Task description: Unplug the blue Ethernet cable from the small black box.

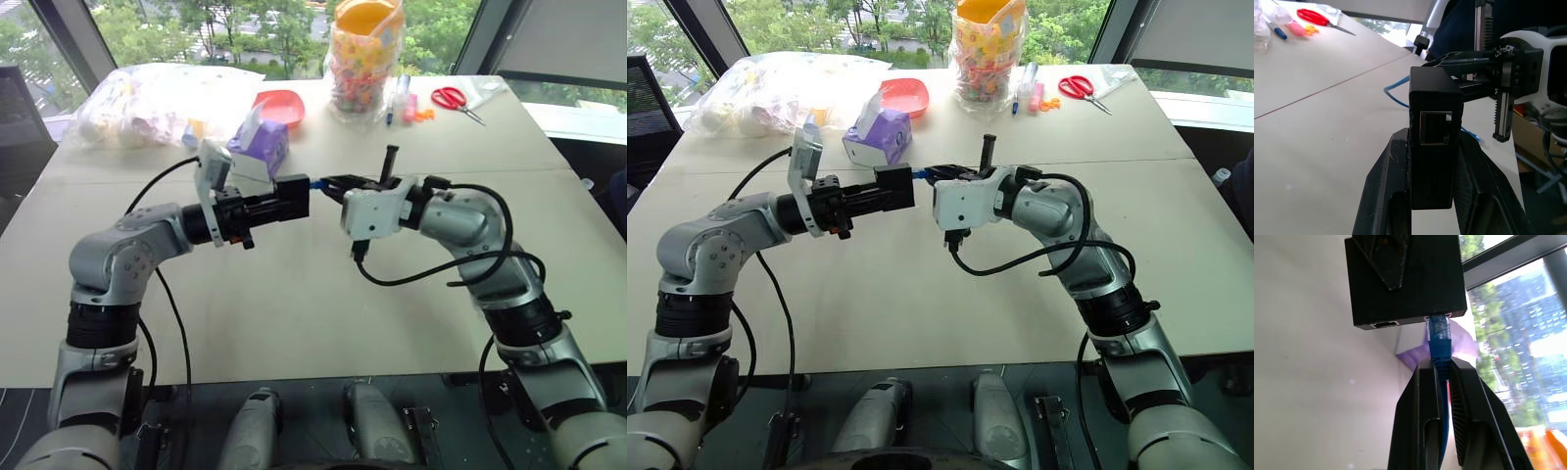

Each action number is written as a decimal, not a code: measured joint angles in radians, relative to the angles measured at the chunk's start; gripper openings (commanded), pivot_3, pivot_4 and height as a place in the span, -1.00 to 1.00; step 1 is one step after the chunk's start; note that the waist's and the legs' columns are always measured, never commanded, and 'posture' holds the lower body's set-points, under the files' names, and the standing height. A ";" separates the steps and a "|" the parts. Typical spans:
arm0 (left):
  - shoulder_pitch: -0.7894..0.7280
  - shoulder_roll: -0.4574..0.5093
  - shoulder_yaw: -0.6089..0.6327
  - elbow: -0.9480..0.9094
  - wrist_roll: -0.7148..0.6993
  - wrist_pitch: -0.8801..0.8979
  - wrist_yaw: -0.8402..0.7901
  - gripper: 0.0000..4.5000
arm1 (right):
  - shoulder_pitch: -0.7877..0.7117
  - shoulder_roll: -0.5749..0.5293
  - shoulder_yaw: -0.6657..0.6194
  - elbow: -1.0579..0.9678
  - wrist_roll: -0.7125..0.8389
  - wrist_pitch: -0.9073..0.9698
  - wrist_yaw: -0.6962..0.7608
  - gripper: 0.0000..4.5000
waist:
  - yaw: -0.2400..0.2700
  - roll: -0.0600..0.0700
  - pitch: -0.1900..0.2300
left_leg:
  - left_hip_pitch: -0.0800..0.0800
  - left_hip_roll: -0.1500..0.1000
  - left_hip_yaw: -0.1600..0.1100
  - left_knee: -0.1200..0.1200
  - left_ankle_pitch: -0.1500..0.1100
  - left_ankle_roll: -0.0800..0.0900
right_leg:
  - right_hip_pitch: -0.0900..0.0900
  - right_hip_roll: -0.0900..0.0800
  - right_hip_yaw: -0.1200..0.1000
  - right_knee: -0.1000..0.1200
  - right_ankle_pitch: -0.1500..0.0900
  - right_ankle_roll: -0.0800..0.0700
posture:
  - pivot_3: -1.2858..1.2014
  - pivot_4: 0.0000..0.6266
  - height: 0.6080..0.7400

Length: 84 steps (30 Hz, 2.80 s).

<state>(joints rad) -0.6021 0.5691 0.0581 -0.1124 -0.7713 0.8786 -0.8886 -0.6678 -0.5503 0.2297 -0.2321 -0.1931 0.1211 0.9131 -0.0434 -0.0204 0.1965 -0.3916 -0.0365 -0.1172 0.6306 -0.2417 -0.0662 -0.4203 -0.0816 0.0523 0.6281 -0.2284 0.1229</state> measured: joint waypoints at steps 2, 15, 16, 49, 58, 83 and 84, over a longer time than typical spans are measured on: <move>0.001 0.027 -0.005 0.003 0.001 0.002 -0.028 -0.78 | -0.001 0.000 -0.029 -0.073 0.148 0.185 0.082 -0.29 | -0.001 0.000 0.000 | 0.000 0.000 0.000 0.000 0.000 0.000 | 0.000 0.000 0.000 0.000 0.000 0.000 | 0.03 -0.52 1.00; 0.018 0.204 -0.016 -0.040 -0.027 0.010 -0.306 -0.78 | -0.211 0.032 -0.220 0.017 0.769 1.095 0.143 0.99 | 0.002 0.000 0.000 | -0.001 0.000 0.000 0.000 0.000 0.000 | 0.000 0.000 -0.001 -0.001 -0.001 -0.001 | 0.03 -0.52 1.00; 0.018 0.204 -0.016 -0.040 -0.027 0.010 -0.308 -0.78 | -0.211 0.032 -0.220 0.022 0.778 1.104 0.137 0.99 | 0.002 0.000 0.000 | -0.001 0.000 0.000 -0.001 0.000 0.000 | -0.001 0.000 -0.001 -0.001 -0.001 -0.001 | 0.03 -0.52 1.00; 0.015 0.185 -0.038 -0.038 -0.022 -0.032 -0.316 -0.78 | -0.218 0.017 -0.157 0.009 0.938 1.136 0.036 -0.99 | -0.001 0.000 0.000 | -0.001 0.001 0.000 -0.001 0.000 0.001 | -0.002 0.000 -0.001 -0.001 -0.001 -0.001 | 0.03 -0.52 1.00; 0.019 0.183 -0.038 -0.038 -0.022 -0.033 -0.317 -0.78 | -0.218 -0.001 -0.137 0.009 0.940 1.109 0.038 -0.99 | -0.001 0.000 0.000 | -0.001 0.001 0.000 -0.001 0.000 0.001 | -0.002 0.000 -0.001 -0.001 -0.001 -0.001 | 0.03 -0.52 1.00; 0.115 -0.053 -0.127 0.096 0.363 -0.529 -0.081 -0.78 | -0.232 0.105 -0.107 0.634 0.446 0.611 -0.362 -0.45 | 0.007 0.000 0.000 | -0.007 0.000 0.001 -0.001 0.000 0.000 | -0.007 0.000 0.000 -0.002 0.000 -0.001 | 0.03 -0.52 1.00; 0.114 -0.077 -0.128 0.117 0.381 -0.558 -0.062 -0.78 | -0.231 0.111 -0.108 0.634 0.438 0.612 -0.374 -0.25 | 0.007 0.000 0.000 | -0.008 0.000 0.001 -0.001 0.000 0.000 | -0.008 0.000 0.000 -0.002 0.000 -0.001 | 0.03 -0.52 1.00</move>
<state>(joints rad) -0.4882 0.4921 -0.0701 0.0048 -0.3902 0.3206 -0.9508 -0.8990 -0.4396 0.1213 0.4015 0.2444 0.7330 0.5388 -0.0362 -0.0207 0.1966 -0.3993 -0.0366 -0.1163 0.6300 -0.2415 -0.0663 -0.4279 -0.0821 0.0527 0.6263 -0.2283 0.1219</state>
